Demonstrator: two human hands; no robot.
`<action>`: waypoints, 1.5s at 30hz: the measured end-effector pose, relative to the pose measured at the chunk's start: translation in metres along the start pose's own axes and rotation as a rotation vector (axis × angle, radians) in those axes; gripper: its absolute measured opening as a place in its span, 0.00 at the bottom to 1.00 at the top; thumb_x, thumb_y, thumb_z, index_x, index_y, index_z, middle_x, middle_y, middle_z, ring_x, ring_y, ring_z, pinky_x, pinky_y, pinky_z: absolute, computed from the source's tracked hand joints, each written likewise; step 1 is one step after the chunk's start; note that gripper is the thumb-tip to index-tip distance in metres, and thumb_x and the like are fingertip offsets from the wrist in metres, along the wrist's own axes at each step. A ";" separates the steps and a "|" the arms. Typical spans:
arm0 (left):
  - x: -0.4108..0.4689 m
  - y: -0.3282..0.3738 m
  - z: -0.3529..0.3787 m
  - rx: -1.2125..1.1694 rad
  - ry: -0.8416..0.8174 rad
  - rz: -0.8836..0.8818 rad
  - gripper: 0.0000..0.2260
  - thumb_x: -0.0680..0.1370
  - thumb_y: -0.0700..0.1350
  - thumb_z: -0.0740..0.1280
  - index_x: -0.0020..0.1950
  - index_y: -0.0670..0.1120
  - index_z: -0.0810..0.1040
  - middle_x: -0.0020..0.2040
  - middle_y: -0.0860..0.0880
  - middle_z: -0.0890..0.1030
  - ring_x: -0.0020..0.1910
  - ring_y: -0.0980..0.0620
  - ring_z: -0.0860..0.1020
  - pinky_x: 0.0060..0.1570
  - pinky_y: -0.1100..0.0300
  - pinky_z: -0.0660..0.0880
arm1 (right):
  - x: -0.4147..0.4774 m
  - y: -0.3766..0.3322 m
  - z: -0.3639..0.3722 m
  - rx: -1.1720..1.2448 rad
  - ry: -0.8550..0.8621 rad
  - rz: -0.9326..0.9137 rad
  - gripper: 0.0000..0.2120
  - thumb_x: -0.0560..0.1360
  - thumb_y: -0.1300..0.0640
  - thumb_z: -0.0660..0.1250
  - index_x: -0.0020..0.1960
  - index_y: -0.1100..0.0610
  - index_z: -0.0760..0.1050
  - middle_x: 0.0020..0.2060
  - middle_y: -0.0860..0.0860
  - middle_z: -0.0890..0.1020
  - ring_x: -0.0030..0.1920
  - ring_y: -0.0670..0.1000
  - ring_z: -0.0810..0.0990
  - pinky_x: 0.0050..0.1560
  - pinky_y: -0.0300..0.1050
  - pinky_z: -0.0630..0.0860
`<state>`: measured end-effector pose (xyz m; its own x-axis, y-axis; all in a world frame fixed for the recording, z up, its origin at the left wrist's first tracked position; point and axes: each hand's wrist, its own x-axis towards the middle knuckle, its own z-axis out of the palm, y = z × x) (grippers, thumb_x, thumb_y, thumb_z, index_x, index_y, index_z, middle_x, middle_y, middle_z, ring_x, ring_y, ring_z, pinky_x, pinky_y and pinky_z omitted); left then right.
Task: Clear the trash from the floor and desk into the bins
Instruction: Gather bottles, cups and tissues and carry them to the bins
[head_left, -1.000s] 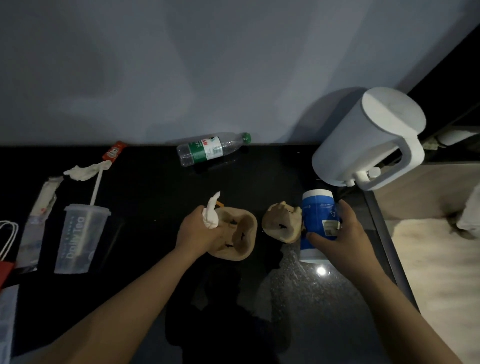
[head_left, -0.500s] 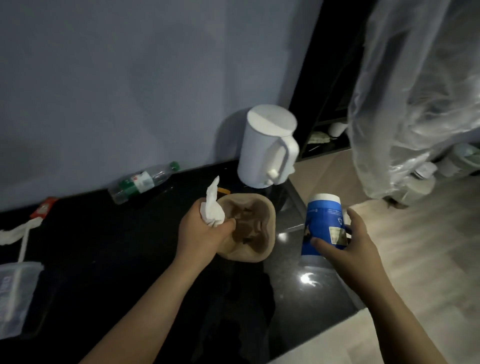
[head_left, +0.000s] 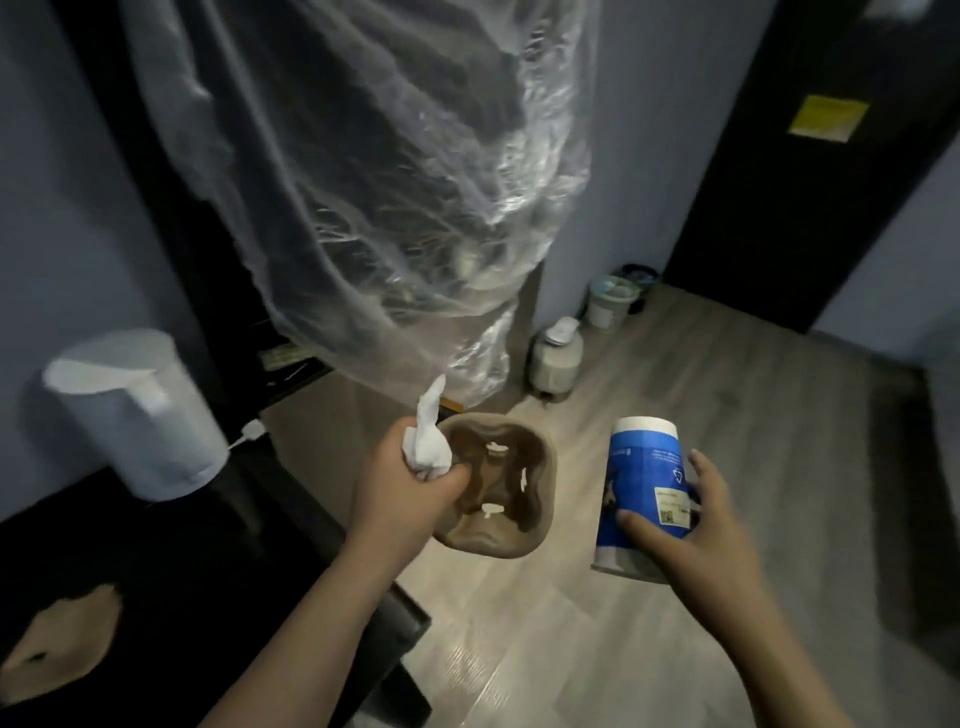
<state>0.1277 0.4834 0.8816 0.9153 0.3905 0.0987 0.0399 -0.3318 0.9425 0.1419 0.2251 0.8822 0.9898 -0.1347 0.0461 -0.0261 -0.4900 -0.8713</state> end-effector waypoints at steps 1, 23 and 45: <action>0.003 0.007 0.020 0.012 -0.033 0.010 0.11 0.66 0.43 0.75 0.42 0.53 0.74 0.35 0.56 0.79 0.35 0.62 0.76 0.33 0.65 0.72 | 0.003 0.009 -0.016 -0.001 0.035 0.023 0.42 0.66 0.53 0.76 0.74 0.46 0.58 0.50 0.40 0.73 0.45 0.41 0.76 0.37 0.33 0.70; 0.264 0.078 0.349 0.013 -0.377 0.164 0.12 0.66 0.45 0.72 0.47 0.56 0.78 0.39 0.56 0.82 0.39 0.60 0.78 0.36 0.60 0.73 | 0.306 0.088 -0.144 -0.082 0.299 0.237 0.45 0.67 0.53 0.75 0.76 0.46 0.53 0.65 0.48 0.69 0.55 0.47 0.75 0.45 0.40 0.71; 0.552 0.151 0.645 0.199 -0.227 0.051 0.09 0.67 0.41 0.68 0.32 0.50 0.69 0.27 0.55 0.75 0.26 0.59 0.71 0.29 0.61 0.67 | 0.750 0.158 -0.212 0.009 0.185 0.186 0.44 0.66 0.52 0.75 0.75 0.44 0.55 0.63 0.45 0.69 0.55 0.46 0.76 0.52 0.48 0.78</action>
<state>0.8975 0.0952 0.8721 0.9835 0.1741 0.0494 0.0485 -0.5163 0.8550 0.8502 -0.1360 0.8827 0.9258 -0.3771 -0.0274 -0.2031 -0.4349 -0.8773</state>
